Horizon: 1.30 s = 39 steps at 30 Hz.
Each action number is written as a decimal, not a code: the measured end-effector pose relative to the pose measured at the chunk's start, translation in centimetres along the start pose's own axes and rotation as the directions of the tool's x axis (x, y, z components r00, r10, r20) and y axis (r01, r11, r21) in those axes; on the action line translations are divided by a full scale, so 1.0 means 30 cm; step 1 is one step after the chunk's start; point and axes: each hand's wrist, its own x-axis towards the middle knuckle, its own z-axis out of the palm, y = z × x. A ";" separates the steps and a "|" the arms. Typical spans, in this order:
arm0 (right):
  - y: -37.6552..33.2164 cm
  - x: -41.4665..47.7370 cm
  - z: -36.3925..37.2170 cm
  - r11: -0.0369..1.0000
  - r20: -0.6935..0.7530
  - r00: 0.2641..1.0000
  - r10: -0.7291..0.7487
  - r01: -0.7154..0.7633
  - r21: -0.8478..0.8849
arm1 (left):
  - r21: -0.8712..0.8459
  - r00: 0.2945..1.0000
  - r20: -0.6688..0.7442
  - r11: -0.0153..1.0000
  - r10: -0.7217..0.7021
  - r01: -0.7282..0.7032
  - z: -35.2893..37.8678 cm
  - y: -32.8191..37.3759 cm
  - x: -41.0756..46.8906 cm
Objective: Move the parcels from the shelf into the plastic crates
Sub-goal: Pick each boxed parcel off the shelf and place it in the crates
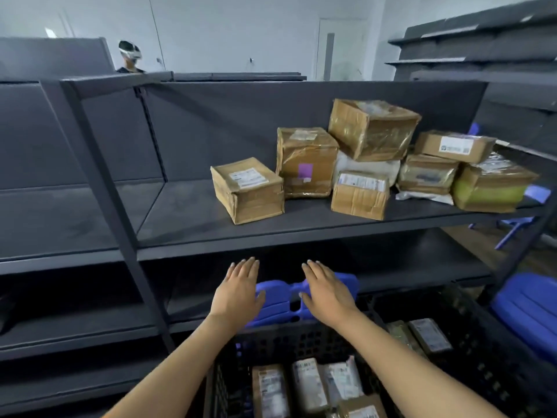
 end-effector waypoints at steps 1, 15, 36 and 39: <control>-0.002 0.013 -0.037 1.000 -0.022 1.000 0.002 -0.002 -0.007 | 0.011 1.000 -0.021 1.000 0.001 -0.001 -0.035 -0.004 0.020; 0.231 0.088 -0.264 0.996 -0.165 0.984 0.066 -0.074 -0.042 | -0.042 0.991 -0.121 0.997 0.052 -0.057 -0.200 0.235 0.210; 0.835 0.302 -0.383 0.994 -0.196 0.977 -0.085 0.069 -0.087 | 0.009 0.989 -0.128 0.997 -0.073 0.075 -0.090 0.709 0.674; 0.847 0.329 -0.376 0.993 -0.166 0.981 -0.100 0.087 -0.082 | 0.038 0.990 -0.126 0.997 -0.065 0.071 -0.081 0.705 0.722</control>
